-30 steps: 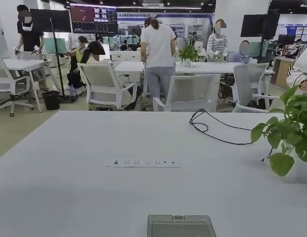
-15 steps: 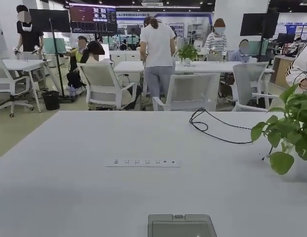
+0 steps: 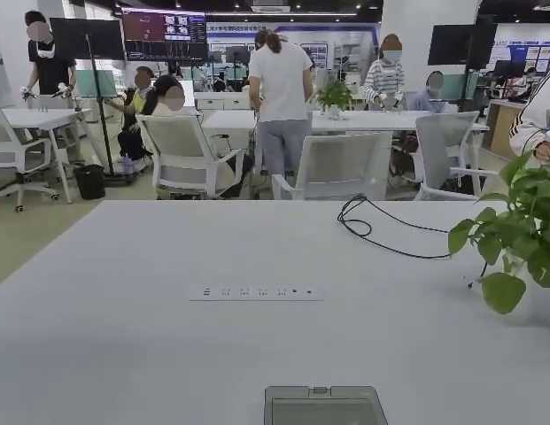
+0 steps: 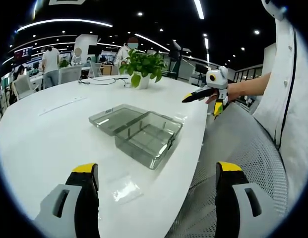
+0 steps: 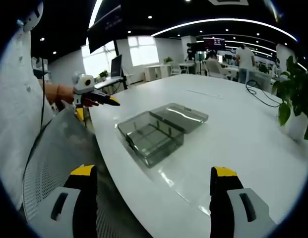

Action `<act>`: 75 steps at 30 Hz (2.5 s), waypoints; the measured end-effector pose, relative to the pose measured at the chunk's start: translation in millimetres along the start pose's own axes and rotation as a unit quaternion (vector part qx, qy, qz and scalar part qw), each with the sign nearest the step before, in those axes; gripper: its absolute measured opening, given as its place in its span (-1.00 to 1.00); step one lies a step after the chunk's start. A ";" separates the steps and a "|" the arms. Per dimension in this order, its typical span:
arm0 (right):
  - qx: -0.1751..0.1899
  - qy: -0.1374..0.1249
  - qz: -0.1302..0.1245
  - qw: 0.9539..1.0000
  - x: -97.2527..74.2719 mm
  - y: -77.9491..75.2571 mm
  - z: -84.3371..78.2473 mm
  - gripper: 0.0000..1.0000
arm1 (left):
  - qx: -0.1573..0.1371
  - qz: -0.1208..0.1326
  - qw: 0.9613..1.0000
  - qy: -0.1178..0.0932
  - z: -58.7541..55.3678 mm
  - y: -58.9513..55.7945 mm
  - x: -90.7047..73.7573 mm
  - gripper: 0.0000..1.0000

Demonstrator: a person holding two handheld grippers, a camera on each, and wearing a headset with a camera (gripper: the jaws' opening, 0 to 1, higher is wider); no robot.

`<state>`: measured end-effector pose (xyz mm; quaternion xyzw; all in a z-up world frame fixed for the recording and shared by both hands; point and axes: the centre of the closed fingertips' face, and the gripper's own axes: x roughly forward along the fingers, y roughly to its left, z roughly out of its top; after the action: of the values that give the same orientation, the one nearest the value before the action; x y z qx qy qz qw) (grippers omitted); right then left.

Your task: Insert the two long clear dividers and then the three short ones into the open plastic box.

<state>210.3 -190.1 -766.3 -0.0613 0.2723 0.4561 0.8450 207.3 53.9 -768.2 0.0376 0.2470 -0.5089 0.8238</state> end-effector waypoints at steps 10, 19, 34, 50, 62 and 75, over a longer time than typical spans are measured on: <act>0.000 0.000 -0.001 1.000 0.1 -2.0 0.6 0.91 | 0.000 0.002 1.000 0.002 0.3 4.0 -0.3 1.00; 0.001 0.000 -0.002 1.000 0.5 -2.7 0.2 0.90 | 0.001 0.004 1.000 0.004 1.8 9.0 -1.1 1.00; 0.003 -0.001 0.000 1.000 3.5 -1.9 0.9 0.89 | -0.011 0.033 0.999 0.013 -1.1 31.3 -8.9 0.92; 0.009 -0.002 0.001 1.000 5.5 -2.7 0.1 0.87 | -0.060 0.081 0.994 0.031 -9.6 71.6 -22.0 0.70; 0.011 -0.003 0.001 1.000 7.2 -3.6 1.9 0.87 | -0.085 0.106 0.988 0.075 -27.1 89.3 -26.8 0.52; 0.014 -0.003 0.002 1.000 8.4 -2.7 1.7 0.87 | -0.112 0.127 0.978 0.123 -48.0 103.1 -28.4 0.31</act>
<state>216.9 -184.9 -769.6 -0.0476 0.2764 0.4540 0.8457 267.8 141.6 -817.1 0.0387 0.3949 -0.3613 0.8438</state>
